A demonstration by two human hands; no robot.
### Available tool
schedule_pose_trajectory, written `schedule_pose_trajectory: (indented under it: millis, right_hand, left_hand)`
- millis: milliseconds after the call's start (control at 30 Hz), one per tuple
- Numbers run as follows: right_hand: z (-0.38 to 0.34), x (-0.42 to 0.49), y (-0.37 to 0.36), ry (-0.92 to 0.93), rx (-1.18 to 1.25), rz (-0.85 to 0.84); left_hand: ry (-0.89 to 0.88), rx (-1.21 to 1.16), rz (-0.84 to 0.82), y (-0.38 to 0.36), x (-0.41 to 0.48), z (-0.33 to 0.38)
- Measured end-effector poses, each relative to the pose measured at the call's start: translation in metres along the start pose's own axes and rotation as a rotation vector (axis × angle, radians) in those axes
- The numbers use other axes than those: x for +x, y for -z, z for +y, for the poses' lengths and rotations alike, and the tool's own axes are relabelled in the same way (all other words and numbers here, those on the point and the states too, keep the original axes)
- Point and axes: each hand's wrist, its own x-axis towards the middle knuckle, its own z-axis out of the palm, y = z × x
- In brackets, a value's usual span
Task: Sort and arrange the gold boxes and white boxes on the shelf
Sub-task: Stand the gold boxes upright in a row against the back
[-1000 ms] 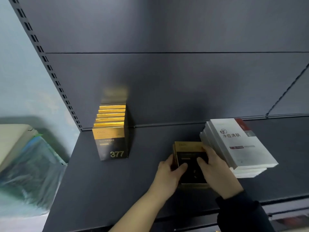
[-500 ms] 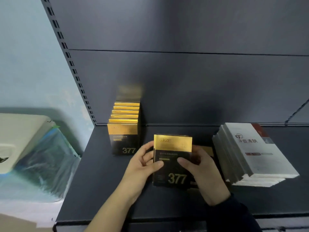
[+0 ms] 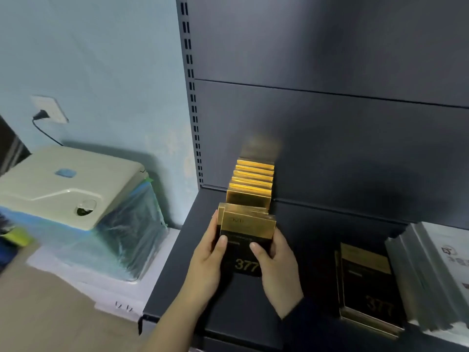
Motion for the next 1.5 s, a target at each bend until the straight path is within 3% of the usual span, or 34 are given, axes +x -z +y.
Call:
schedule_pose_trajectory:
  millis: [167, 333, 767, 900, 1000, 1100, 1167, 1300, 1400, 1500]
  right_hand:
    - [0.007, 0.006, -0.023, -0.001, -0.165, 0.052]
    - [0.015, 0.023, -0.022, -0.089, -0.096, 0.037]
    - [0.019, 0.032, -0.006, -0.092, -0.107, -0.056]
    - [0.017, 0.027, 0.006, -0.124, -0.076, -0.057]
    - [0.016, 0.023, 0.021, -0.175, -0.012, -0.045]
    - [0.018, 0.021, 0.041, -0.193, 0.044, -0.009]
    - [0.014, 0.017, 0.058, -0.209, 0.095, 0.028]
    - [0.011, 0.007, 0.099, -0.183, 0.048, 0.145]
    - [0.013, -0.005, 0.137, -0.187, -0.163, 0.238]
    - [0.022, -0.017, 0.169, -0.245, -0.306, 0.275]
  left_hand:
    - [0.038, 0.046, -0.022, -0.002, 0.016, -0.009]
    - [0.059, 0.054, -0.051, -0.005, 0.028, -0.015]
    - [0.102, 0.055, -0.084, 0.003, 0.028, -0.011]
    - [0.158, 0.027, 0.138, 0.003, 0.019, -0.001]
    - [-0.056, 0.117, 0.373, -0.004, 0.008, 0.014]
    - [-0.192, 0.193, 0.463, -0.017, 0.001, 0.030]
    - [-0.226, 0.173, 0.411, -0.033, -0.003, 0.036]
    - [-0.134, 0.153, 0.103, -0.071, -0.011, 0.033]
    - [0.036, 0.224, -0.169, -0.102, -0.014, 0.022]
    - [0.250, 0.254, -0.336, -0.134, -0.016, 0.008]
